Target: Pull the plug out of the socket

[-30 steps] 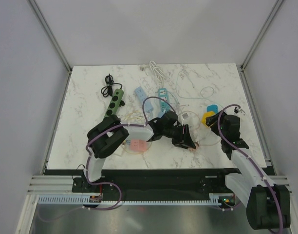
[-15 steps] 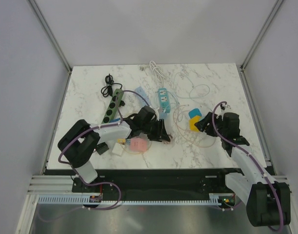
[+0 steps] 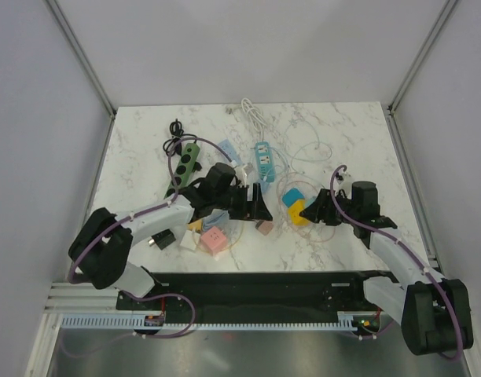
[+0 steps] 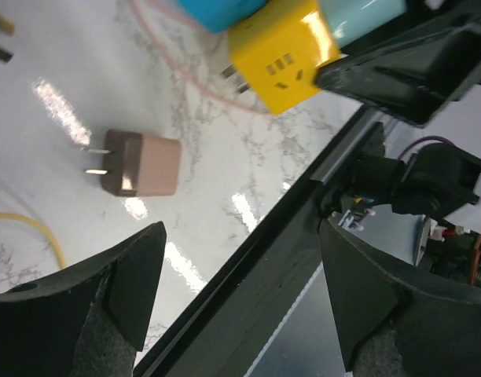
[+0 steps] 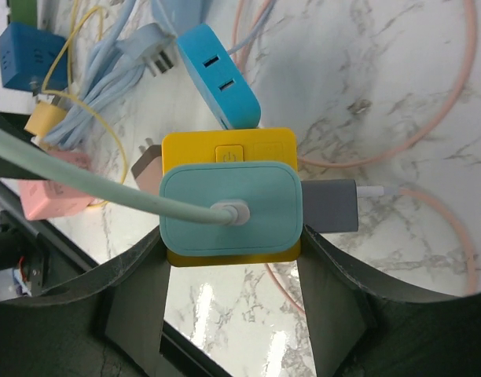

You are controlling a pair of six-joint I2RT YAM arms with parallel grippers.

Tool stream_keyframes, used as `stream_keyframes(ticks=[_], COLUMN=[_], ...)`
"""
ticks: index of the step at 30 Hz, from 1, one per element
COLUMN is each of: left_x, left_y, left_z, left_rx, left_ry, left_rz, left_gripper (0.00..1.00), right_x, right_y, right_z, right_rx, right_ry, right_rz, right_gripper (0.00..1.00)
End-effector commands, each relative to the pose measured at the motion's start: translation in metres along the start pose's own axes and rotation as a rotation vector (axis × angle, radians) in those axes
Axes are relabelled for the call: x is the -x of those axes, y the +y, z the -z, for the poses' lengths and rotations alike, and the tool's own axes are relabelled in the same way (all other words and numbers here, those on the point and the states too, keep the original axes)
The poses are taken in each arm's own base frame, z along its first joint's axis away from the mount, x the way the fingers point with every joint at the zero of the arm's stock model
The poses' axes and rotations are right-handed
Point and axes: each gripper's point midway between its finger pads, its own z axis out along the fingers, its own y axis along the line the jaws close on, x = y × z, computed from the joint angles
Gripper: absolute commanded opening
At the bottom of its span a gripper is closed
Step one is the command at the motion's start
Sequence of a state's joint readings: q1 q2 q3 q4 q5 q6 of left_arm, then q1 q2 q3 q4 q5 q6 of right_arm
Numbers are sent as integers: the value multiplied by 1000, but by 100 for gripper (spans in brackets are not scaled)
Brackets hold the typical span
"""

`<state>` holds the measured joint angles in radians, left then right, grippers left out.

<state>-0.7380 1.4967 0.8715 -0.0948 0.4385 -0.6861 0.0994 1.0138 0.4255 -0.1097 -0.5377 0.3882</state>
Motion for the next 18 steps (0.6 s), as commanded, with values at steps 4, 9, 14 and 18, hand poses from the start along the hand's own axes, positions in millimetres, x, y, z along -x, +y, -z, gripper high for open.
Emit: stream_keyframes(ticks=[4,9,14,18], left_x=[34,48,54,57], left_y=[-57,-53,-56,-50], left_z=[30,43,53,52], left_rx=[-239,-258,-298,-289], left_ry=[-46,-75,-79,-64], left_rz=[-216,-236,-261,-262], left_gripper=[86,83,84,86], right_x=[21,27,32,35], right_y=[55,73,95,113], right_z=[12,23,36,46], right_rx=[249,302,381,473], right_ry=[-39,-42,-39,-35], right_rz=[65,57,45,56], right_gripper=[0,0,0,0])
